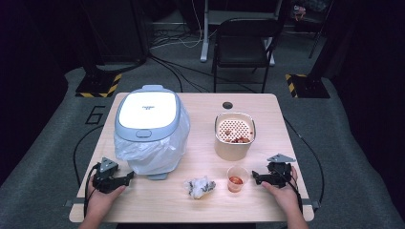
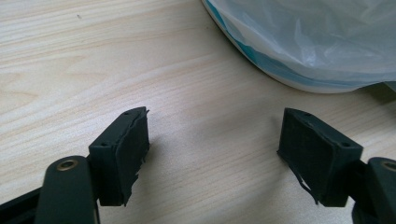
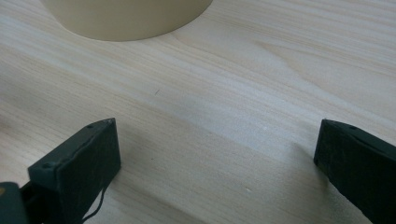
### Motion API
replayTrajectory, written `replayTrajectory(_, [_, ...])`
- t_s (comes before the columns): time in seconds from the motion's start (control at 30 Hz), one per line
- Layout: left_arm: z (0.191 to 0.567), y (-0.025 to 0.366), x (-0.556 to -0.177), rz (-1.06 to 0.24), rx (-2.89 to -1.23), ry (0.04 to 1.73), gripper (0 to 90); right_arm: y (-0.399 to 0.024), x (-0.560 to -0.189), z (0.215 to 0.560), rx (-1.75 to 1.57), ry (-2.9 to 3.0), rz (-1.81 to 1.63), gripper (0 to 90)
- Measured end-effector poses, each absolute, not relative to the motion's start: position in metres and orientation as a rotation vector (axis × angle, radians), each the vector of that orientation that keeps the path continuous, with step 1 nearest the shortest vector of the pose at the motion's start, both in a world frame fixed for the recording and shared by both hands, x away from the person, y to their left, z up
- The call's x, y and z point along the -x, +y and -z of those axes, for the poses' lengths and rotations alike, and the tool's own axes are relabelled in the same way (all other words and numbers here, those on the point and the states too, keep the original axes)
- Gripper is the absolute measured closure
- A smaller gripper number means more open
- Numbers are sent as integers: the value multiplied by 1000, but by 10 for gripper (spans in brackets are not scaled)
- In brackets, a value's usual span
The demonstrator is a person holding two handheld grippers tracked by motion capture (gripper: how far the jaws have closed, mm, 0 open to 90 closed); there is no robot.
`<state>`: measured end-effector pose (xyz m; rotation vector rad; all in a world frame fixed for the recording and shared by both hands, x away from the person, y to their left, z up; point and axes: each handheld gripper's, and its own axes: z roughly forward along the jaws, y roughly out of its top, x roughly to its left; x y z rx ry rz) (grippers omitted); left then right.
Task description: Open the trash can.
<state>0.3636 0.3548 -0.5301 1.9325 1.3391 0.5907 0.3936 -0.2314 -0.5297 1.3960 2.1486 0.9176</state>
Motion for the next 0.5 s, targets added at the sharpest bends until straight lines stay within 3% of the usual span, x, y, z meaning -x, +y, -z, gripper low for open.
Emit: replayTrajectory(0.5, [529,355,-360,-599,-1927,1341,346,-232,-393,530,-1391,2152,-907,0])
